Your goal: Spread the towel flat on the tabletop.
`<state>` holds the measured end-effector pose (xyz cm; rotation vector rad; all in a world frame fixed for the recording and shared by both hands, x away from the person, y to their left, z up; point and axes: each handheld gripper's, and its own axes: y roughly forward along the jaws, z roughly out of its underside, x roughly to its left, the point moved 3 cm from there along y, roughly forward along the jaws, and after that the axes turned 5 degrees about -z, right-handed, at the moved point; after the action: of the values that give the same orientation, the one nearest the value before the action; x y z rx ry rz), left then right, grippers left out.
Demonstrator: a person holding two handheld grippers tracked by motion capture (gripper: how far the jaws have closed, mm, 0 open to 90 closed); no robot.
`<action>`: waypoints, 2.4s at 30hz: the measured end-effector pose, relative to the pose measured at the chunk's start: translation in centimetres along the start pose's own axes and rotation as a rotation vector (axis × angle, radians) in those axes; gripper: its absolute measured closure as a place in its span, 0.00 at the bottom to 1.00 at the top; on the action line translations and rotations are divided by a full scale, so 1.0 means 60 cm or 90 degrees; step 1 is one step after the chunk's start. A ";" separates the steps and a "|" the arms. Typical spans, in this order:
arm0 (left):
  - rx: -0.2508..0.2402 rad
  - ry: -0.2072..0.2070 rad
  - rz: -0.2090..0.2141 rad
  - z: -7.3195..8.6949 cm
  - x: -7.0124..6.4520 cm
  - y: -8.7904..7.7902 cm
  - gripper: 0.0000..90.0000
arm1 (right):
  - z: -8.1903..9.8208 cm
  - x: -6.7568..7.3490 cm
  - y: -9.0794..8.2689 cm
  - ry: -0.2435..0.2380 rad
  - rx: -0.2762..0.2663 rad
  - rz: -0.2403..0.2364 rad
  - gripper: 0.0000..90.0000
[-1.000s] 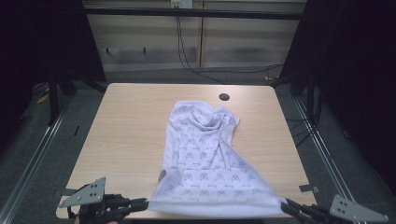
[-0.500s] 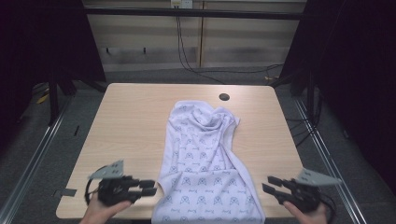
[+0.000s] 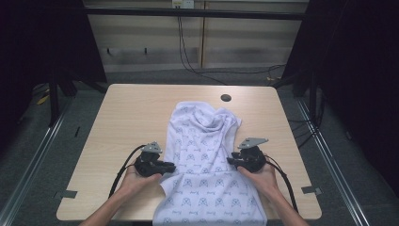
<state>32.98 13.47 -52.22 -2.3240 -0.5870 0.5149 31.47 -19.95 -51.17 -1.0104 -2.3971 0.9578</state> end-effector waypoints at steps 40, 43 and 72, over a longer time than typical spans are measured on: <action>-0.040 -0.067 -0.091 0.015 0.064 -0.055 0.78 | 0.084 -0.028 -0.136 0.118 -0.115 -0.010 0.74; -0.080 -0.071 -0.069 -0.006 0.059 -0.059 0.82 | 0.065 -0.017 -0.123 0.093 -0.113 -0.045 0.81; 0.065 0.023 0.076 0.070 -0.077 -0.064 0.85 | 0.155 0.054 -0.144 0.094 0.050 -0.075 0.81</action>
<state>26.03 15.75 -51.56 -2.2763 -0.3973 0.5451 19.95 -26.15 -51.34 -0.8704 -2.2524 0.8955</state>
